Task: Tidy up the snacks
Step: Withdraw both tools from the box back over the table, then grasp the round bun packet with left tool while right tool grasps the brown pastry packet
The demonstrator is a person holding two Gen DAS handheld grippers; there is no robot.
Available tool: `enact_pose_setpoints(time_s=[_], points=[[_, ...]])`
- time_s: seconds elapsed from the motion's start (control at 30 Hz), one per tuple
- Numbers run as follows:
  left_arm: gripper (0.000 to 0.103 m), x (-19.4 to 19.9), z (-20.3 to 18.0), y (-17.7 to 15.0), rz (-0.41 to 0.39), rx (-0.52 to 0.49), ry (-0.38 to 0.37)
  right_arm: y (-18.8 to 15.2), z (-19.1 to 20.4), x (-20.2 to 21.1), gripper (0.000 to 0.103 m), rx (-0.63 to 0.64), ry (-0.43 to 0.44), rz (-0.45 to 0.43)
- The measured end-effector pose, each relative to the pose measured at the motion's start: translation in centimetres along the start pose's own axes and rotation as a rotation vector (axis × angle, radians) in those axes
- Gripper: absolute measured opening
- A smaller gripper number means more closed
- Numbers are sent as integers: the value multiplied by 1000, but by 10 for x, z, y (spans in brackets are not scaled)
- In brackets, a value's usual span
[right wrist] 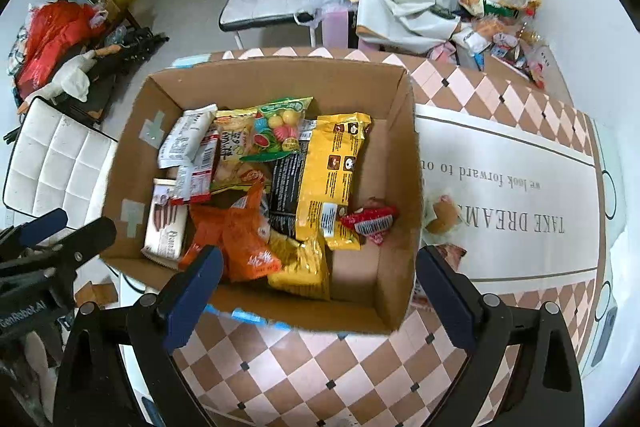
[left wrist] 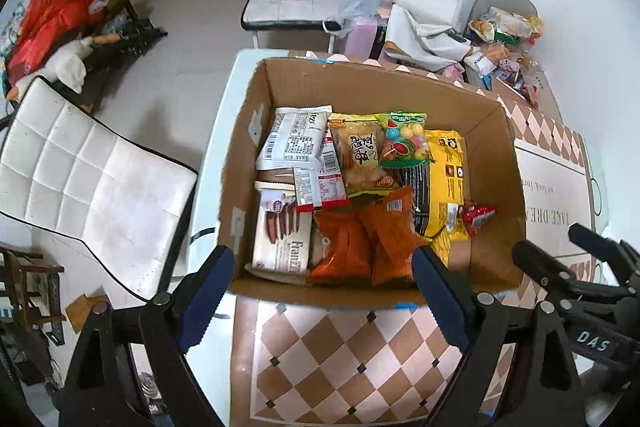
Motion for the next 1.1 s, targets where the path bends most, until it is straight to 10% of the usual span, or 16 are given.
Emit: enact_pose_setpoints(time_s=[0.53,0.83,1.1], points=[[91,37,-50,-3,-65,-86,56,-30,-49,43,99,-163,152,-32],[91,-15,-160,44,-3,-381,181,-44,-188,-81,99,-515,147,141],[91,-66,-243,66,61,-601,236,-62,-213,-167,87,-618,166,272]])
Point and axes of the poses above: each gripper's, at about its wrist camera, not at the fingertips, and x roughly against the way its jaws point, z to its left, y to its top, the point moved 1 cm from there along -x, roughly the way its jaws point, and after that the axes turned 2 degrees about z, right-handed, at the moved point
